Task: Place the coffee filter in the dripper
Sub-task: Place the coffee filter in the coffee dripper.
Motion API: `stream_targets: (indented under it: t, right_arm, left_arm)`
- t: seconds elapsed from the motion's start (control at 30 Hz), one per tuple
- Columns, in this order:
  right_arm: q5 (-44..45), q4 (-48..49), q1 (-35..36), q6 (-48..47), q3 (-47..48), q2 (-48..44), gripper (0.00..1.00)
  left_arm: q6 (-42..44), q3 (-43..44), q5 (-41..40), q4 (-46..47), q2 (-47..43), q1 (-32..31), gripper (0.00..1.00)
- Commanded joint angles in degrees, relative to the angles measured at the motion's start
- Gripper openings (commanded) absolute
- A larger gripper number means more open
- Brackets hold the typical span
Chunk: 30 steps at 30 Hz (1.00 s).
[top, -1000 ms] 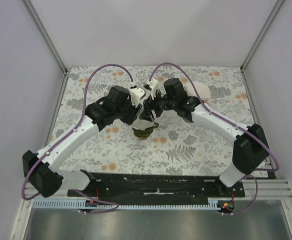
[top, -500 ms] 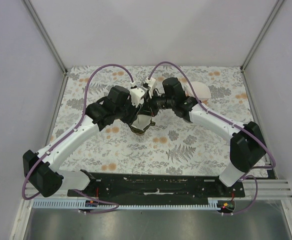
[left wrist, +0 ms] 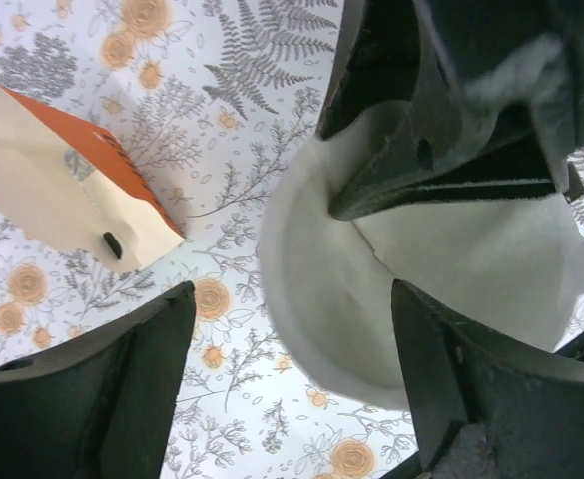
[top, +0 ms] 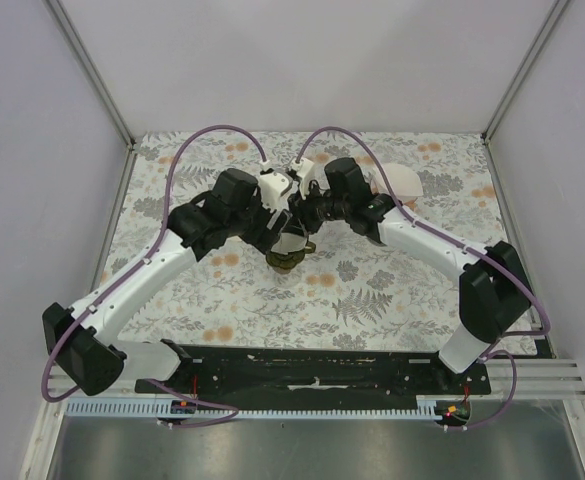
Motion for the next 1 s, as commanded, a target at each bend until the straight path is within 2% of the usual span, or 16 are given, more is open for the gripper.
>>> stream_targets:
  t: [0.0,0.2,0.33,0.4,0.7,0.97]
  right_arm:
    - [1.3,-3.6,0.0,-2.1,1.8,1.1,0.43]
    - [0.7,-5.6,0.1,-3.1,3.5,0.7,0.61]
    - [0.5,-7.0,0.0,-4.3,5.0,-0.7,0.82]
    - [0.3,-7.7,0.0,-4.9,5.7,-1.2,0.98]
    - [1.2,-9.6,0.0,-6.6,7.0,-2.9,0.98]
    - [1.5,-10.6,0.0,-7.5,9.4,-5.3,0.98]
  left_arm:
    - [2.0,3.4,-2.3,-0.4,-2.8,0.2,0.87]
    - [2.2,4.6,-2.1,-1.0,-3.7,0.7,0.89]
    - [2.3,5.5,-2.3,-1.0,-4.1,1.0,0.91]
    - [2.2,5.6,-2.2,-1.0,-4.4,1.3,0.91]
    - [2.3,5.6,-1.9,-1.2,-5.2,1.9,0.92]
    - [2.4,10.4,-0.8,-2.3,-5.0,2.4,0.93]
